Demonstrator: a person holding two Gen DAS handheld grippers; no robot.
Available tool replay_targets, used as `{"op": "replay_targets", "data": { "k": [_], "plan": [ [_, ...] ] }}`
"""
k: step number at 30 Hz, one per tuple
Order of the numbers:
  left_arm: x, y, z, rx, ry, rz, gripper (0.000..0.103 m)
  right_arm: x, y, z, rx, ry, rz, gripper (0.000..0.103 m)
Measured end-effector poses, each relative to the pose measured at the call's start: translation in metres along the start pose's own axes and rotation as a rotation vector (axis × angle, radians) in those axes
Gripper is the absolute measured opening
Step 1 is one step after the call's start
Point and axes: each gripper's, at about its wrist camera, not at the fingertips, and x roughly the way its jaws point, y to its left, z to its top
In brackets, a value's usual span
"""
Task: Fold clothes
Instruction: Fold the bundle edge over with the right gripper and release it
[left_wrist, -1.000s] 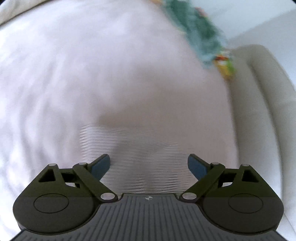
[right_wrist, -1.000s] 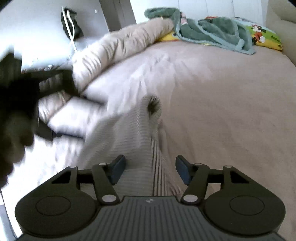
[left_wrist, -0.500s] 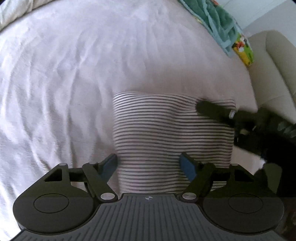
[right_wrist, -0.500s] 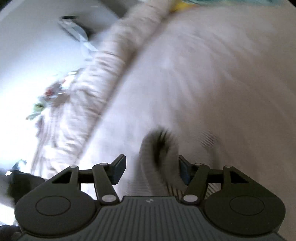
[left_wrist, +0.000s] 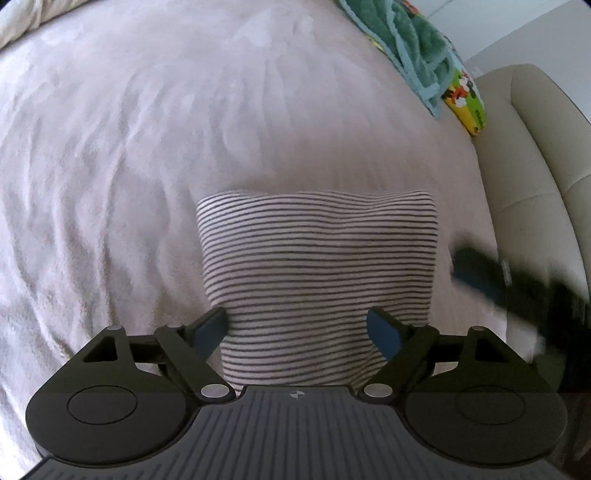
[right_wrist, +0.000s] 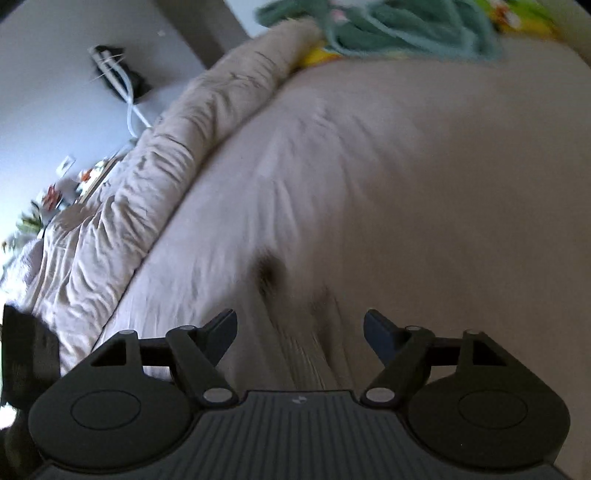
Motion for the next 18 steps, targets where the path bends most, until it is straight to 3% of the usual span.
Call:
{"op": "replay_targets", "data": {
  "k": [2,6,8,9,11,14,18],
  "plan": [
    [-0.007,0.009,-0.003,-0.017,0.007,-0.021,0.092,-0.01,-0.009,-0.026,0.028,0.046,0.025,0.083],
    [-0.004,0.024,-0.01,-0.028,0.051,-0.016,0.092,0.002,-0.004,-0.07,0.061,0.119,0.057,0.084],
    [-0.003,0.031,-0.013,-0.03,0.079,-0.018,0.089,0.012,0.008,-0.08,0.066,0.132,0.082,0.067],
    [-0.002,0.032,-0.013,-0.04,0.093,-0.036,0.087,0.01,0.021,-0.082,0.018,0.11,0.088,0.067],
    [0.0,0.032,-0.009,-0.065,0.117,-0.069,0.086,0.004,0.044,-0.083,-0.063,0.059,0.107,0.055],
    [-0.003,0.024,0.0,-0.092,0.115,-0.092,0.087,-0.011,0.062,-0.076,-0.108,-0.01,0.145,0.054],
    [-0.011,0.007,0.006,-0.05,0.094,-0.113,0.088,-0.028,0.051,-0.065,-0.129,-0.004,0.131,0.054]
  ]
}}
